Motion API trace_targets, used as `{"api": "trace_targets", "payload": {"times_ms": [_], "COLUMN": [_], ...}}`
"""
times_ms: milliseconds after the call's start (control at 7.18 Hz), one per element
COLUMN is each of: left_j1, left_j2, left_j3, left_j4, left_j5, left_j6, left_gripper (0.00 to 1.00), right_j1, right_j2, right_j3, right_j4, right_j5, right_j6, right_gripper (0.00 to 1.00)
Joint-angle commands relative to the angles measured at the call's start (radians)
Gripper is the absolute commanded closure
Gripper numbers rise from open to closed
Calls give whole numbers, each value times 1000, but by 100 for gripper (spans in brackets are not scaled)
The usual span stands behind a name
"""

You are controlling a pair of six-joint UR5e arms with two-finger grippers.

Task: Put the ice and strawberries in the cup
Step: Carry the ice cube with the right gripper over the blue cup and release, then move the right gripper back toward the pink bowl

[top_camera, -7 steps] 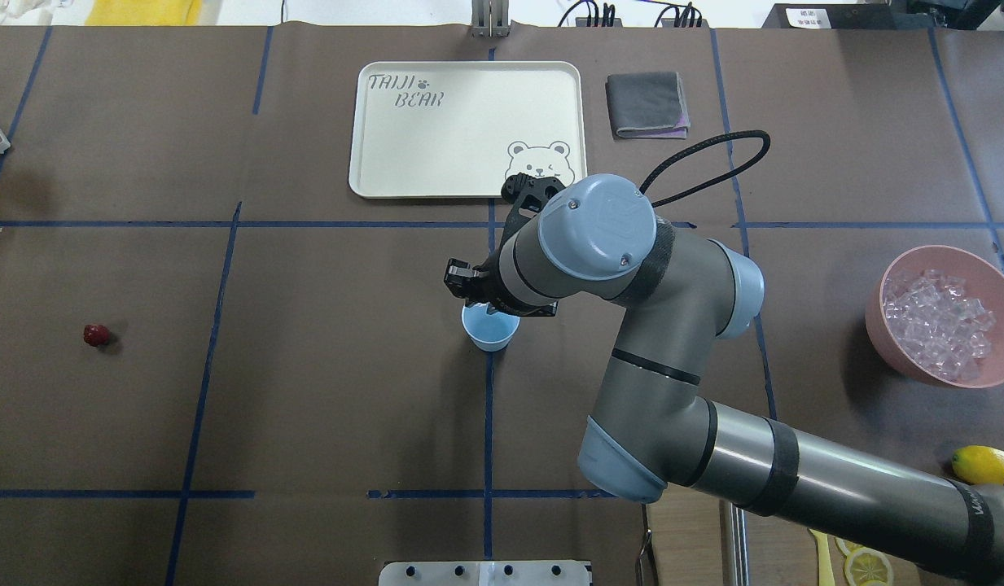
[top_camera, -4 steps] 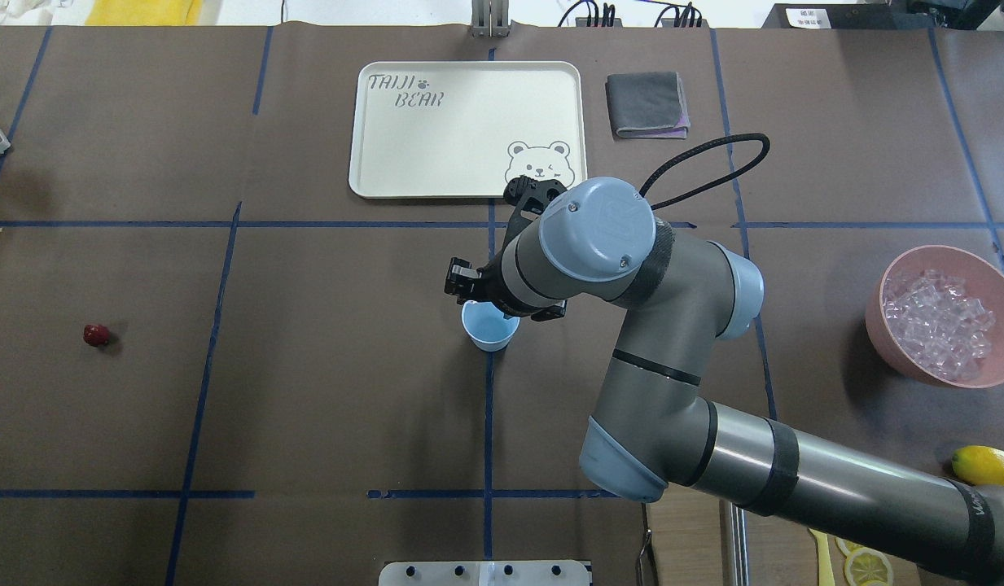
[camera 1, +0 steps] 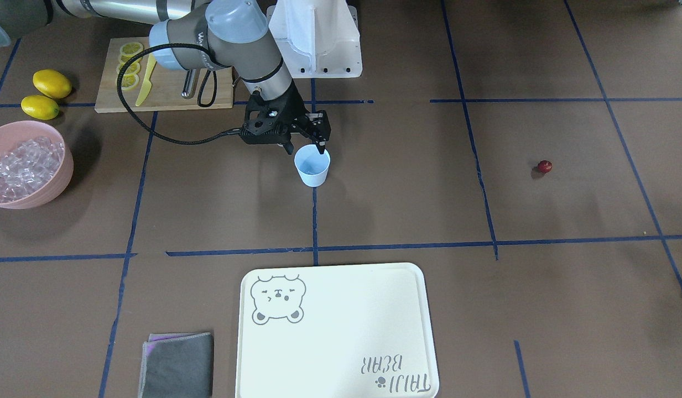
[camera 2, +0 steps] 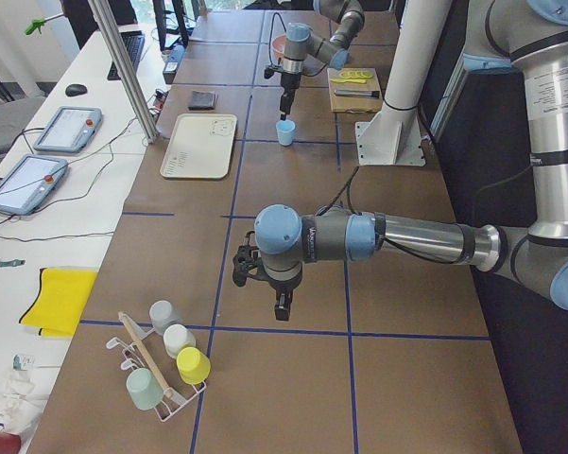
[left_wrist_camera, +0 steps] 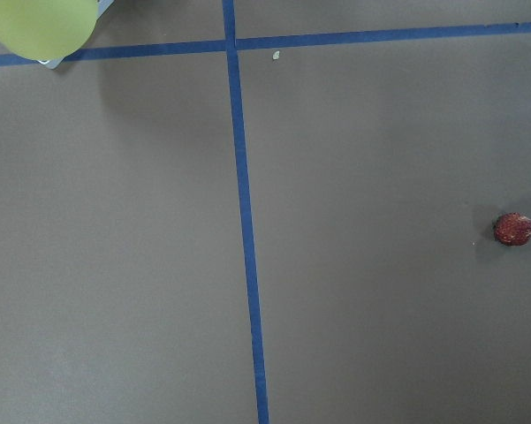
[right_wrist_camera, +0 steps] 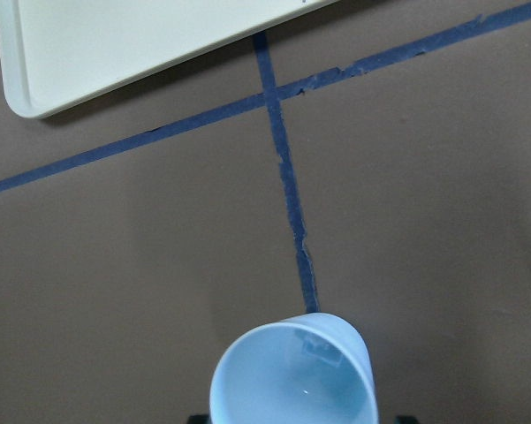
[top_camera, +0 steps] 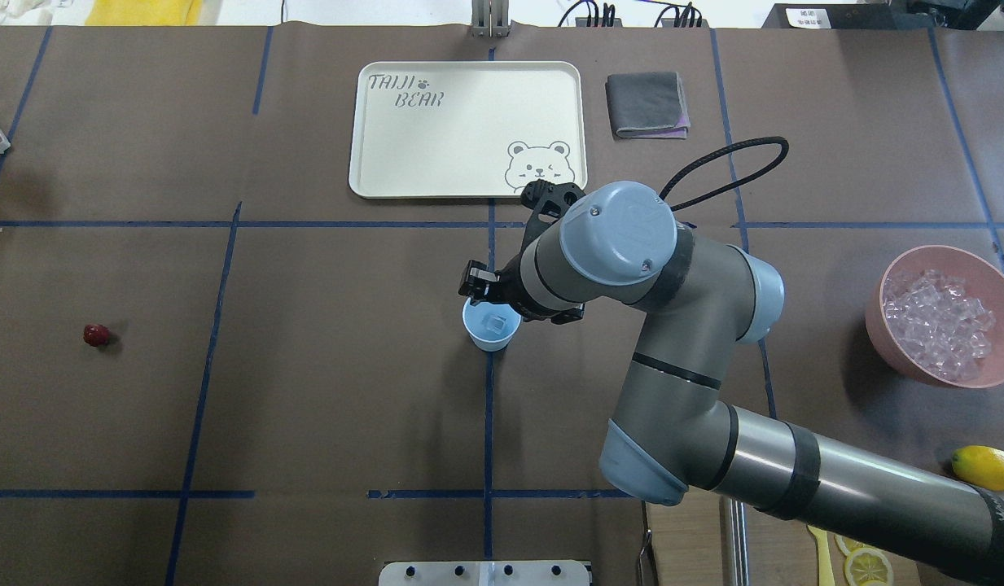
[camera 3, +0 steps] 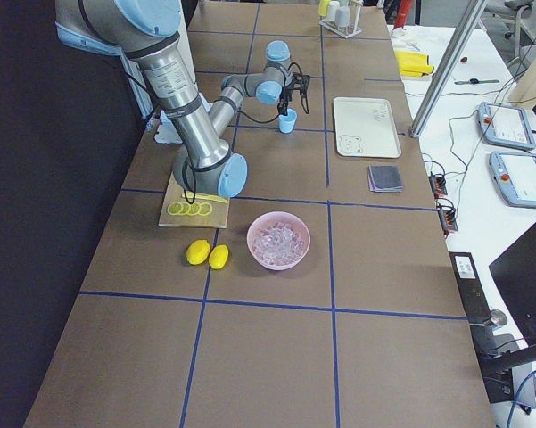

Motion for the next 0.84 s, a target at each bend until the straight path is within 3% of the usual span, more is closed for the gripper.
{"api": "trace_targets", "payload": {"times_ms": [0, 279, 696], "left_j1": [0, 0, 0], "left_j2": [0, 0, 0], "left_j3": [-3, 0, 1], "left_j4": [0, 0, 0], "left_j5": [-1, -1, -1], "left_j6": [0, -2, -2], "left_gripper": [0, 0, 0], "right_j1": [54, 219, 474], "right_j2": [-97, -281, -605], "right_j3": [102, 196, 297], "right_j4": [-2, -2, 7], "right_j5": [29, 171, 343], "right_j6": [-6, -159, -606], "right_gripper": [25, 26, 26]}}
